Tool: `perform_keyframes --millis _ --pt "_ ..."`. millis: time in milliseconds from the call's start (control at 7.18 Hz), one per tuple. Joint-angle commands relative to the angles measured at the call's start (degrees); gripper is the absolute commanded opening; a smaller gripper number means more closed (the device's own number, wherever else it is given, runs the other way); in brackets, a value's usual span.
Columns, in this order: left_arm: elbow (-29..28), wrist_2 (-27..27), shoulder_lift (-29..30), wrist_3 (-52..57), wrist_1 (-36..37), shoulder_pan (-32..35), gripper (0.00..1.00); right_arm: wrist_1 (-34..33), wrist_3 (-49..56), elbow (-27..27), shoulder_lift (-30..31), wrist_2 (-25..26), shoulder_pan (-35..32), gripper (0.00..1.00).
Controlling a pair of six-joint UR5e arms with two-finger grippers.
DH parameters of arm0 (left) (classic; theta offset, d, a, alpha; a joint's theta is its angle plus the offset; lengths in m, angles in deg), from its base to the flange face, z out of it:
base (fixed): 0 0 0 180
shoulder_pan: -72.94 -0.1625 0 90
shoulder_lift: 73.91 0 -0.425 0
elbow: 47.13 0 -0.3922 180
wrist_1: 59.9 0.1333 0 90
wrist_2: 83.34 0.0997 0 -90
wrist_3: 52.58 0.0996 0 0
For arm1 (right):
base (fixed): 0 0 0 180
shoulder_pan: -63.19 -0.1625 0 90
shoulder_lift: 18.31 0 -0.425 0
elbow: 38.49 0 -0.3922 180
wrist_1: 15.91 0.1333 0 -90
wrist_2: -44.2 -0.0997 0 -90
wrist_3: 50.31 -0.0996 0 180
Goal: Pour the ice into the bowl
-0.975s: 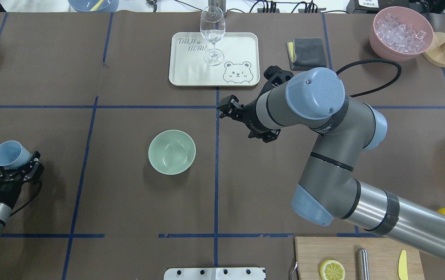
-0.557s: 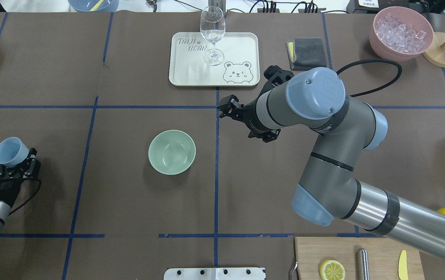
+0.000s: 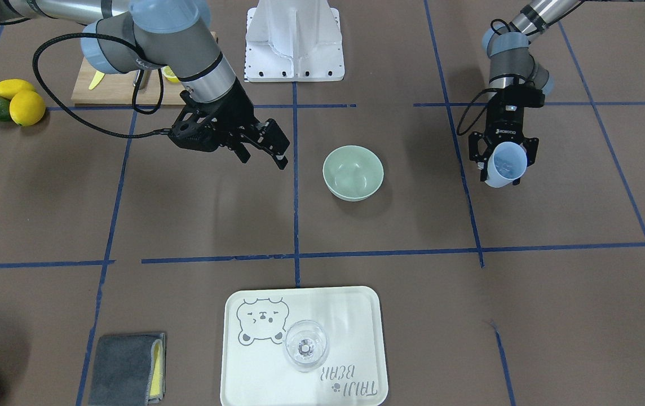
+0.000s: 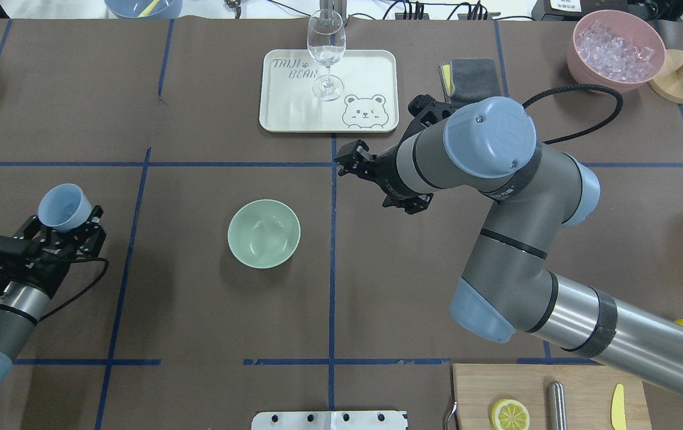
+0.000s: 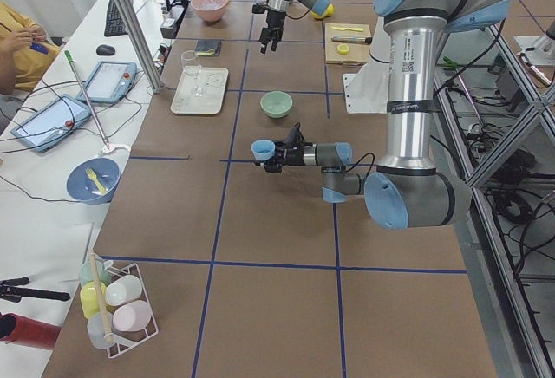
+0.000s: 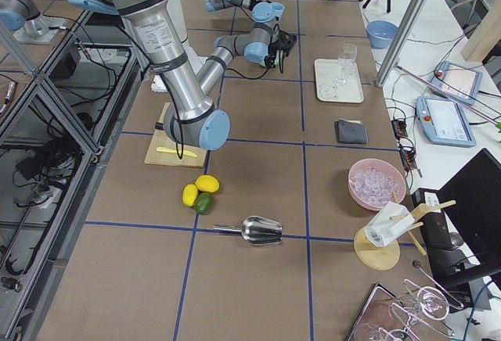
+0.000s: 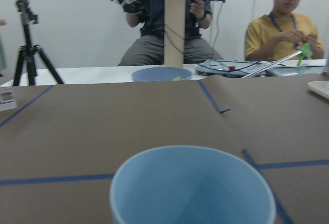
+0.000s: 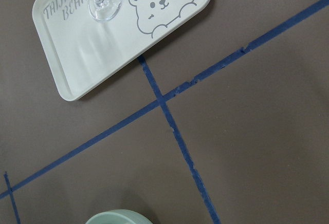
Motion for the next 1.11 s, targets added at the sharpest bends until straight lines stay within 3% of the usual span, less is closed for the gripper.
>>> perform_keyframes --millis 0,279,418,557,836,975 --pt "4.74 -2.77 5.53 14.96 1.58 0.23 0.0 0.0 0.0 -0.1 0.24 -0.06 -0.84 1.0" --pt "12.55 -2.17 7.73 27.21 21.36 -0.12 0.0 0.0 0.0 -1.85 2.08 -0.06 -1.37 1.0" --pt "13.12 -2.17 10.08 27.43 31.21 -0.12 0.0 0.0 0.0 -1.86 2.18 -0.14 -1.54 1.0" --pt "13.04 -2.17 10.98 28.56 35.66 -0.21 0.0 0.0 0.0 -1.86 2.52 -0.23 -2.06 1.0" --pt "12.43 -2.08 12.73 44.4 40.77 -0.74 0.0 0.0 0.35 -2.12 3.23 -0.23 -2.68 1.0" --pt "11.99 -1.99 13.88 46.66 42.72 -1.09 0.0 -0.09 0.35 -2.21 3.49 -0.23 -2.77 1.0"
